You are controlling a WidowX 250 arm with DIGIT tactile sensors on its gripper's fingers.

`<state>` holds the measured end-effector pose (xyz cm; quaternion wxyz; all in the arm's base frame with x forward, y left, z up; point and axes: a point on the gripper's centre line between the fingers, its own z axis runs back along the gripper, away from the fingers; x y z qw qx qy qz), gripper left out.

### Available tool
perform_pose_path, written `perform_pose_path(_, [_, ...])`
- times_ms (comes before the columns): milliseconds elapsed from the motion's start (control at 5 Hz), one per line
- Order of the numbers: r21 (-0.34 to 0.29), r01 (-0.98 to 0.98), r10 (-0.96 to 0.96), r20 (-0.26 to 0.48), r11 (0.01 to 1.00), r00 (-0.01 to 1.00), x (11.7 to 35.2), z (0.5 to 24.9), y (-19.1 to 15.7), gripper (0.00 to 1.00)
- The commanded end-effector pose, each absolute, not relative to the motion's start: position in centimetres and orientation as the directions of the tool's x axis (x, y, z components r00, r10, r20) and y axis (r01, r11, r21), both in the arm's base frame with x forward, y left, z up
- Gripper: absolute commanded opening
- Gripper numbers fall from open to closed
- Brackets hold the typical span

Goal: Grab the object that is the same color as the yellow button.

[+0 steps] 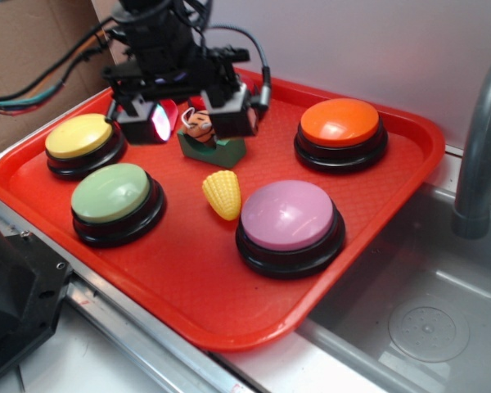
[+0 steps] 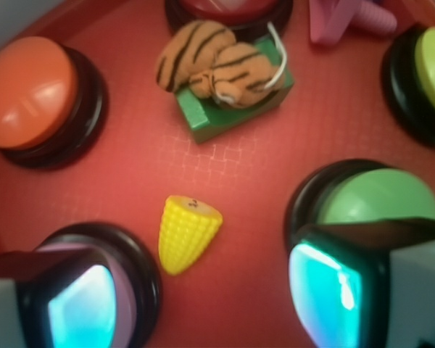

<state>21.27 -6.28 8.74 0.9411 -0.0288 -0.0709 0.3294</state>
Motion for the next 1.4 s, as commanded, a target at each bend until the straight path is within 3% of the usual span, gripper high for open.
perform_pose_path(0, [-0.137, -0.720, 0.733, 0.099, 0.680, 0.673, 22.8, 6.7, -7.1, 1.00])
perform_pose_path(600, [-0.142, -0.809, 0.819, 0.020, 0.570, 0.574, 22.7, 3.3, -6.5, 1.00])
perform_pose_path(1000, [-0.141, -0.832, 0.841, 0.005, 0.537, 0.542, 22.7, 2.5, -6.0, 1.00])
perform_pose_path(1200, [-0.126, -0.819, 0.828, 0.028, 0.559, 0.561, 22.9, 2.5, -6.2, 0.00])
